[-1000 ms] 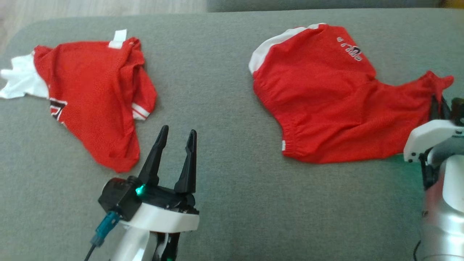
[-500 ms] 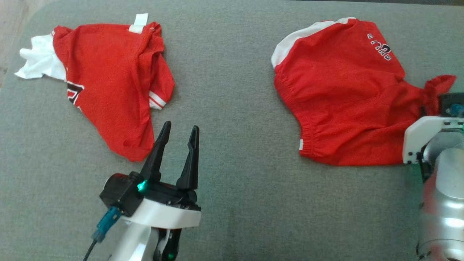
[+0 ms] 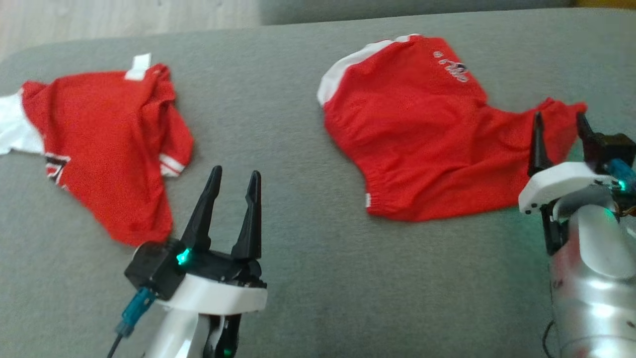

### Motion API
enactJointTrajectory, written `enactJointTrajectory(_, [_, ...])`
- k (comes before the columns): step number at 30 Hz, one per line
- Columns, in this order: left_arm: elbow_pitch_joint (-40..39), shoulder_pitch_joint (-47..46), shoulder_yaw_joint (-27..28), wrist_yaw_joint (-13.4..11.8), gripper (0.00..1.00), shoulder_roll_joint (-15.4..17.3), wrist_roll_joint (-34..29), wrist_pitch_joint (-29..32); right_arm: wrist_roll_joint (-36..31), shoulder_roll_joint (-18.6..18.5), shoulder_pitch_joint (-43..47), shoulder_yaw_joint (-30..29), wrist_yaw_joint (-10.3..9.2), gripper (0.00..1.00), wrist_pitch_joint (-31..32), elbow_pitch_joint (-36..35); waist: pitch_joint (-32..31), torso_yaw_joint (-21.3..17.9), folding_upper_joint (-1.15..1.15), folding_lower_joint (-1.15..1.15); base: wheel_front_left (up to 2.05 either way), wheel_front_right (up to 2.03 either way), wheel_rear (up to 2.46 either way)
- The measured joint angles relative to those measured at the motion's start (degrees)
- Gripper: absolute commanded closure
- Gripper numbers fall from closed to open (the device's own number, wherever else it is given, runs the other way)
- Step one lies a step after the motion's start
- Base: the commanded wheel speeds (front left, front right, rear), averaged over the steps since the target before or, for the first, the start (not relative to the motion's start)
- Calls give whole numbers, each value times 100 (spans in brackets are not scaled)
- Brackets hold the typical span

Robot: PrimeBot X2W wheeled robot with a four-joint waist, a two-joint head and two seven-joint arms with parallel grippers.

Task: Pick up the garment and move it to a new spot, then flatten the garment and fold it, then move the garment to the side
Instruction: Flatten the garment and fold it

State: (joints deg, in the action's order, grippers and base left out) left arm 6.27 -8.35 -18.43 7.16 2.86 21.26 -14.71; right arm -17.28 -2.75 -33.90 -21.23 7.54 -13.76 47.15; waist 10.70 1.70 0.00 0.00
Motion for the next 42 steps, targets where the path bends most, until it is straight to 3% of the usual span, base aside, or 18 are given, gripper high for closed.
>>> enactJointTrajectory(7, [-129,162,4,0,0,-1,-19,0,1677,-1,1404,968,0,0,-46,-1789,-119,-488,0,-1,0,0,0])
enactJointTrajectory(12, [-157,162,3,0,0,0,-62,0,2085,3,2302,1290,0,0,-62,-2531,-130,-737,0,-1,0,0,0])
enactJointTrajectory(20, [-141,141,-243,0,0,33,-67,0,2191,14,2361,1338,0,0,-62,-2880,-60,-918,0,0,0,0,0])
enactJointTrajectory(26, [170,-154,-1251,1,0,448,-212,0,2234,14,2361,1279,0,0,-62,-2917,37,-985,0,0,0,0,0])
enactJointTrajectory(34, [1247,-751,-2215,42,0,861,-266,1,2284,15,2340,1386,0,0,-62,-2927,186,-1136,0,0,0,0,0])
enactJointTrajectory(42, [2574,-1565,-2450,42,0,814,-80,2,2334,16,2148,1563,0,0,-62,-3030,441,-1472,0,0,0,0,0])
